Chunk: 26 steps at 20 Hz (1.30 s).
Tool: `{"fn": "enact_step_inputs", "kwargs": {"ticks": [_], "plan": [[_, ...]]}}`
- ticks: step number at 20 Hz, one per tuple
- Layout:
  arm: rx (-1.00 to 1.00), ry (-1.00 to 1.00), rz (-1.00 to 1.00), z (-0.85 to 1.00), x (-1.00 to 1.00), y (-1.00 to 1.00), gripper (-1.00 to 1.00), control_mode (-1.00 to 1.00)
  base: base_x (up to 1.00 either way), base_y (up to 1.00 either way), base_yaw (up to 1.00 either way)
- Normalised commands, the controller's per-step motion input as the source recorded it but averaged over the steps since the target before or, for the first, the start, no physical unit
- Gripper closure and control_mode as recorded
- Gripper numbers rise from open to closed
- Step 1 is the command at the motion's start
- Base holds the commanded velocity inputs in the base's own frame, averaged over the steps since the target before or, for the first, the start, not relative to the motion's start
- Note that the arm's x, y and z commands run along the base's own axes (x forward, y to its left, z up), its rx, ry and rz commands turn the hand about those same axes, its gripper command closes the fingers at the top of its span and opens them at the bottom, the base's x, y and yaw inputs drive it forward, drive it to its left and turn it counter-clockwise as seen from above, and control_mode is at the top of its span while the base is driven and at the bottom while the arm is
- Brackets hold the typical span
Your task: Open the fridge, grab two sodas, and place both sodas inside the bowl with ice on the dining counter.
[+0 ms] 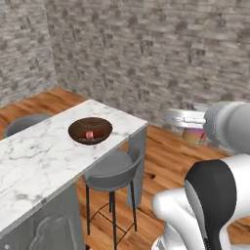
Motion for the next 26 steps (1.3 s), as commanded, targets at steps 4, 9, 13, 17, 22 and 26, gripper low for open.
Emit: {"fn": "enact_step_inputs", "kwargs": {"ticks": [4, 9, 13, 17, 22, 26], "plan": [[0.0, 0.0, 0.0, 0.0, 0.0, 0.0, 1.0, 1.0, 0.65, -0.25, 0.53], [0.0, 0.0, 0.0, 0.0, 0.0, 0.0, 1.0, 1.0, 0.6, -0.29, 0.52], [0.0, 0.0, 0.0, 0.0, 0.0, 0.0, 1.0, 1.0, 0.59, -0.45, 0.45], [0.0, 0.0, 0.0, 0.0, 0.0, 0.0, 1.0, 1.0, 0.61, -0.49, 0.39], [0.0, 0.0, 0.0, 0.0, 0.0, 0.0, 1.0, 1.0, 0.63, -0.41, 0.31], [0.0, 0.0, 0.0, 0.0, 0.0, 0.0, 1.0, 1.0, 0.89, -0.15, 0.26]]}}
